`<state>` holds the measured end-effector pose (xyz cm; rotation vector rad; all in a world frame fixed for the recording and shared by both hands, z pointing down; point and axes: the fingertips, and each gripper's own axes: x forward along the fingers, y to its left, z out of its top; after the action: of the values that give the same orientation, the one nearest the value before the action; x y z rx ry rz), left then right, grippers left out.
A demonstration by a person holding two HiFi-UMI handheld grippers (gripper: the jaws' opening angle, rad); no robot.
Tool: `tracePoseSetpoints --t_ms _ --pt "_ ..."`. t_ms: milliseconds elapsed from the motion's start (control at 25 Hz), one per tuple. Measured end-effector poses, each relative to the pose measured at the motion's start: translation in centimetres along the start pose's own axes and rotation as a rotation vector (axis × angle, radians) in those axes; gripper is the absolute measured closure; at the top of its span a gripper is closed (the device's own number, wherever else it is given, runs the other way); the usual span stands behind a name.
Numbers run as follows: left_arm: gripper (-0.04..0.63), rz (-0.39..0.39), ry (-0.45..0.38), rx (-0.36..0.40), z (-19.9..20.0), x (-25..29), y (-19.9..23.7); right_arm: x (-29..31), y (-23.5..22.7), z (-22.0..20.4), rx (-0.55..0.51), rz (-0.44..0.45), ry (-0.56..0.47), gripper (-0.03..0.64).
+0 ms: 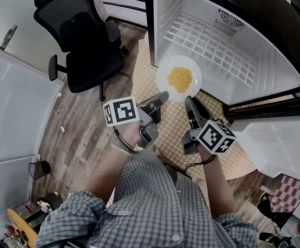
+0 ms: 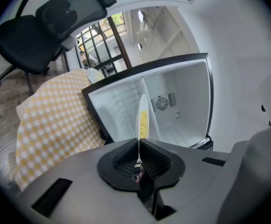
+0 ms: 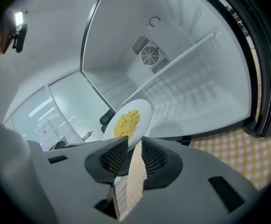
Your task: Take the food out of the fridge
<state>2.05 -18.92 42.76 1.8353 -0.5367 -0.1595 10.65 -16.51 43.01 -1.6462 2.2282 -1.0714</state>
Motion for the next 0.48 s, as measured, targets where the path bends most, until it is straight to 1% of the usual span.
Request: tracePoseSetpoints --t_ms 160,480 --pt "0.577 0.043 -0.009 -0.063 -0.9 -1.3 2.7 0.9 -0.3 -2.7 -0.010 0.008 0.081 0.529" --pt "0.571 0.148 -0.021 -0.156 -3.1 -3.2 8.2 2.5 -1.7 -8.0 0.002 -0.003 0.231 0.529"
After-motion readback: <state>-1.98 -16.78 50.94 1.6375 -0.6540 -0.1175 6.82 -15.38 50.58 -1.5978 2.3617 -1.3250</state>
